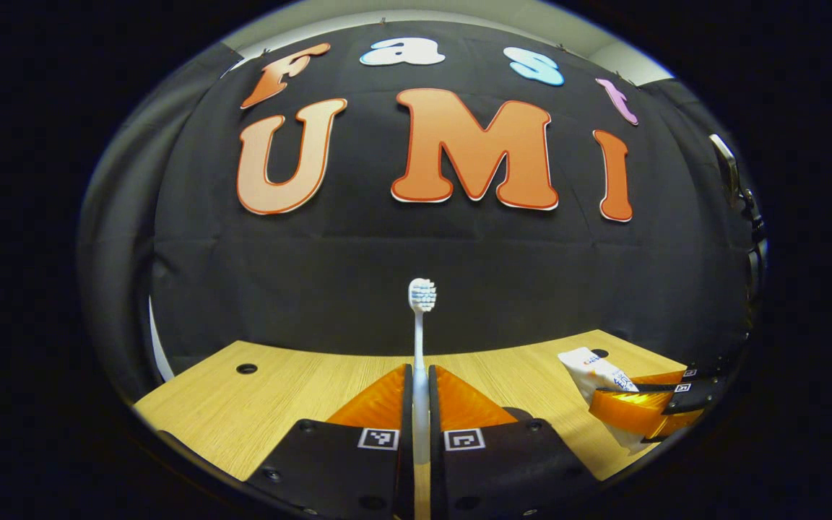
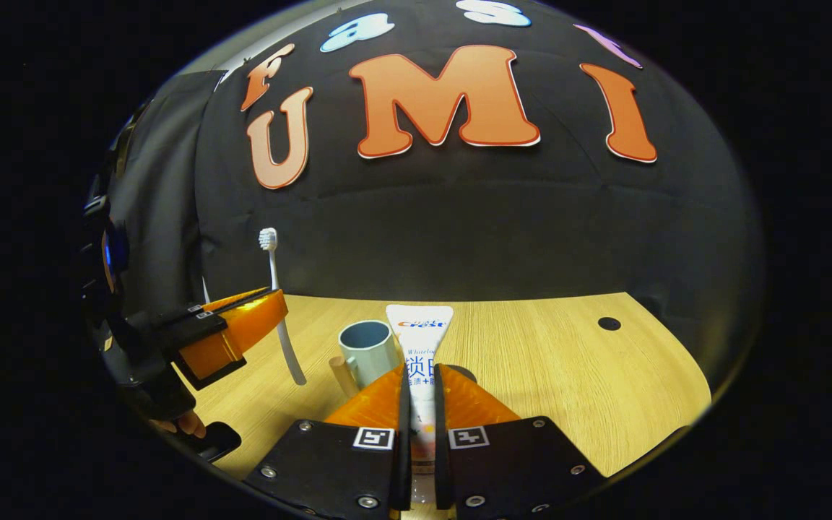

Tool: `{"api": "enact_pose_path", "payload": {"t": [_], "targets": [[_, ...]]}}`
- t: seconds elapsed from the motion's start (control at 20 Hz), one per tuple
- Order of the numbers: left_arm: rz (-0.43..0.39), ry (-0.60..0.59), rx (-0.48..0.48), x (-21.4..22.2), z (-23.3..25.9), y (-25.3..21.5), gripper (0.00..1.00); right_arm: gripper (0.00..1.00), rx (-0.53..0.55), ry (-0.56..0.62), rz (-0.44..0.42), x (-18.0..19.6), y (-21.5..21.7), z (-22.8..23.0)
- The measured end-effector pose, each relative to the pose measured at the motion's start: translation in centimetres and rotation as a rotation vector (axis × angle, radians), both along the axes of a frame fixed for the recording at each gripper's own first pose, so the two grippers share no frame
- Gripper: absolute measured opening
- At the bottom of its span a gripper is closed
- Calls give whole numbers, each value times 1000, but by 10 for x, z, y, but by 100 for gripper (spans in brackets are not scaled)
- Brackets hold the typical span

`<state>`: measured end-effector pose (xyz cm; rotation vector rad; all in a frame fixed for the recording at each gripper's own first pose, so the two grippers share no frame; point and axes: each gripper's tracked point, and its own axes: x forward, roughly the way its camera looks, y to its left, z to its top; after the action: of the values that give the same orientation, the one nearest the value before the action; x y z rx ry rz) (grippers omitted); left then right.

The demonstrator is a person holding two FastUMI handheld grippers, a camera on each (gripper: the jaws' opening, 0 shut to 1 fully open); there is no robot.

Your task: Put the toothbrush and toothpaste on the desktop into the cup, then pick up the cup and place it on the coaster on the desktop.

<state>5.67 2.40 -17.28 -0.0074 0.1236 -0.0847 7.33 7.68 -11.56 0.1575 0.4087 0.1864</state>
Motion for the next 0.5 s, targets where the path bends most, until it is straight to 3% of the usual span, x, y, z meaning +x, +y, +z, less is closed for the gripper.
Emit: {"api": "enact_pose_path", "payload": {"t": [0.5], "targets": [[-32, -123, 8, 26, 16, -5, 8, 13, 20, -5, -5, 30, -12, 0]]}}
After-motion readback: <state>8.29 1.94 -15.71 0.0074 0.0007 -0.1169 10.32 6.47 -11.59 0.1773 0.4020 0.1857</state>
